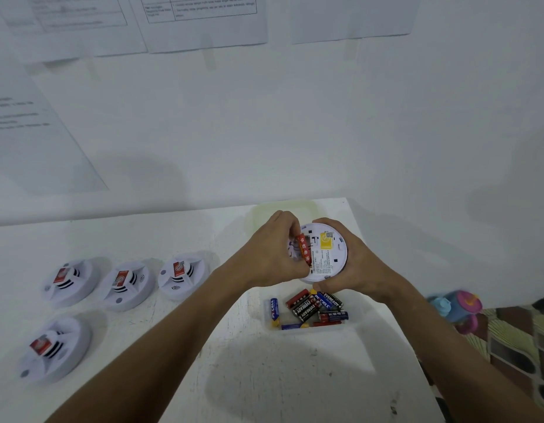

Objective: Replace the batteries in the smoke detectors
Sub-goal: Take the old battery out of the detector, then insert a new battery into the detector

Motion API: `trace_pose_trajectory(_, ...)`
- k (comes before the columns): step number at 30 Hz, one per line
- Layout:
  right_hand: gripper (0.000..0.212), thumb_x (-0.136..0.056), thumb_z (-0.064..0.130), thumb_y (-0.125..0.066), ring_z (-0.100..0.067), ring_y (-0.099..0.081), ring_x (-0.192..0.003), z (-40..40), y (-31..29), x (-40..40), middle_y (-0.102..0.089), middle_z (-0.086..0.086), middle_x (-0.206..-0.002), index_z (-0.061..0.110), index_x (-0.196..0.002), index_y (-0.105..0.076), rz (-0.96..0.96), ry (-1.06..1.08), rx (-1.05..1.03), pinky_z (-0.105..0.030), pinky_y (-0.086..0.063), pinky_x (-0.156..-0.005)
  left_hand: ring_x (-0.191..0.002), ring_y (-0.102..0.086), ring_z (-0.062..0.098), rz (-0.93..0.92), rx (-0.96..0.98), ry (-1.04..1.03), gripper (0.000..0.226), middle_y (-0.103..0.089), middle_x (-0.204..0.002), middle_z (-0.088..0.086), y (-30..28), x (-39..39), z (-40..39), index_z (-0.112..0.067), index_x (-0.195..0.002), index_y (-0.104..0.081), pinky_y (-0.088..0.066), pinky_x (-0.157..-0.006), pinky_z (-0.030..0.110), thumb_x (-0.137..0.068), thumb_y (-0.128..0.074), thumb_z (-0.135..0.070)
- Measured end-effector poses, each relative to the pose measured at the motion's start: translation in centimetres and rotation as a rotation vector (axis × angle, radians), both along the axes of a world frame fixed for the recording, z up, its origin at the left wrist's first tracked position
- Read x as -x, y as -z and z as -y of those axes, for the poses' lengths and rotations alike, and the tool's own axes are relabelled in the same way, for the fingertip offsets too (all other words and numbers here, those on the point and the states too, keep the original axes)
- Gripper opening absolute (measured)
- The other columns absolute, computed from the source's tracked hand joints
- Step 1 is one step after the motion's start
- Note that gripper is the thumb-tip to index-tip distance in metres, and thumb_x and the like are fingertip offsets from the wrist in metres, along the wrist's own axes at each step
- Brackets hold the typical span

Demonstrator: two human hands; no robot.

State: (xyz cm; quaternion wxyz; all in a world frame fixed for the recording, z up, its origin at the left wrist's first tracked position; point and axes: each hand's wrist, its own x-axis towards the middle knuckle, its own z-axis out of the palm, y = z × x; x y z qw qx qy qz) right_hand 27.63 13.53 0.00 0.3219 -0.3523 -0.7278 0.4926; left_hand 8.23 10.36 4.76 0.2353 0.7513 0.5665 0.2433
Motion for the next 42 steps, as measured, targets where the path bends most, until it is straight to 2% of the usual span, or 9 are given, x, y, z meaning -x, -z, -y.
trace_pose_trajectory(4, 0.089, -0.054, -0.005, -0.085, -0.012, -0.059, -0.109, -0.4, -0.4, -0.6, -0.058, 0.003, -0.120, 0.026, -0.130, -0.049, -0.049, -0.026, 0.032, -0.025, -0.054, -0.083, -0.081, -0.058, 0.006, 0.136, -0.035, -0.010, 0.023, -0.062, -0.087, -0.010, -0.1, 0.3, -0.3, -0.019, -0.092, -0.052, -0.049, -0.065, 0.024, -0.085, -0.071, -0.030)
trace_pose_trajectory(7, 0.091, -0.054, -0.001, -0.087, -0.011, -0.059, -0.111, -0.6, -0.7, -1.0, -0.058, 0.005, -0.121, 0.027, -0.131, -0.048, -0.041, -0.021, 0.043, -0.024, -0.054, -0.083, -0.080, -0.067, 0.013, 0.414, 0.047, -0.123, 0.020, -0.071, -0.085, 0.001, -0.4, 0.6, -1.1, -0.014, -0.087, -0.055, -0.054, -0.068, 0.037, -0.085, -0.072, -0.023)
trace_pose_trajectory(10, 0.090, -0.054, 0.000, -0.088, -0.009, -0.059, -0.113, -0.5, -0.8, -2.1, -0.060, 0.011, -0.121, 0.028, -0.130, -0.049, -0.052, 0.023, 0.067, -0.026, -0.055, -0.081, -0.076, -0.067, 0.016, 0.599, 0.055, -0.303, 0.024, -0.074, -0.085, 0.002, 0.2, 2.0, -3.0, -0.013, -0.092, -0.058, -0.052, -0.072, 0.034, -0.081, -0.077, -0.023)
trace_pose_trajectory(15, 0.089, -0.052, 0.005, -0.089, -0.004, -0.059, -0.111, -0.1, -0.7, -3.3, -0.062, 0.016, -0.117, 0.034, -0.127, -0.050, -0.025, 0.049, 0.078, -0.023, -0.055, -0.081, -0.080, -0.065, 0.012, -0.034, 0.139, -0.214, 0.020, -0.072, -0.088, -0.004, 2.7, 3.5, -5.2, -0.019, -0.093, -0.066, -0.045, -0.061, 0.019, -0.081, -0.076, -0.032)
trace_pose_trajectory(20, 0.091, -0.052, 0.007, -0.090, -0.004, -0.057, -0.114, 0.5, -0.1, -3.1, -0.060, 0.016, -0.120, 0.033, -0.129, -0.049, -0.001, 0.043, 0.092, -0.022, -0.053, -0.084, -0.083, -0.064, 0.017, -0.381, 0.188, -0.108, 0.026, -0.070, -0.098, 0.003, 4.9, 2.2, -6.1, -0.012, -0.100, -0.069, -0.054, -0.074, 0.032, -0.084, -0.071, -0.033)
trace_pose_trajectory(24, 0.091, -0.052, 0.004, -0.090, -0.003, -0.057, -0.113, 0.9, 0.0, -3.3, -0.060, 0.015, -0.120, 0.032, -0.129, -0.049, -0.007, 0.040, 0.102, -0.021, -0.053, -0.082, -0.082, -0.066, 0.025, -0.587, 0.187, -0.076, 0.027, -0.070, -0.095, 0.007, 5.3, 1.4, -6.5, -0.008, -0.097, -0.070, -0.052, -0.067, 0.031, -0.086, -0.067, -0.032)
trace_pose_trajectory(30, 0.092, -0.052, 0.005, -0.089, -0.004, -0.058, -0.113, 1.3, 0.0, -4.6, -0.061, 0.013, -0.121, 0.032, -0.130, -0.049, -0.025, 0.078, 0.100, -0.021, -0.053, -0.083, -0.079, -0.063, 0.025, -0.598, 0.171, -0.127, 0.021, -0.062, -0.084, 0.006, 5.1, 1.6, -6.4, -0.005, -0.098, -0.064, -0.047, -0.064, 0.030, -0.090, -0.063, -0.024)
trace_pose_trajectory(37, 0.095, -0.052, 0.009, -0.090, -0.007, -0.057, -0.117, 1.8, 0.1, -5.7, -0.060, 0.012, -0.123, 0.026, -0.134, -0.046, -0.012, 0.120, 0.063, -0.021, -0.051, -0.089, -0.083, -0.063, 0.014, -0.409, 0.091, -0.152, 0.027, -0.070, -0.100, -0.001, 3.3, 1.3, -4.1, -0.018, -0.113, -0.064, -0.048, -0.073, 0.027, -0.091, -0.062, -0.035)
trace_pose_trajectory(42, 0.095, -0.052, 0.012, -0.090, -0.007, -0.056, -0.118, 2.8, 0.5, -6.9, -0.060, 0.016, -0.121, 0.027, -0.134, -0.045, 0.012, 0.138, 0.051, -0.019, -0.050, -0.089, -0.083, -0.059, 0.010, -0.363, 0.169, 0.186, 0.024, -0.069, -0.096, -0.004, 2.5, -2.2, 0.6, -0.019, -0.105, -0.070, -0.051, -0.077, 0.029, -0.087, -0.067, -0.036)
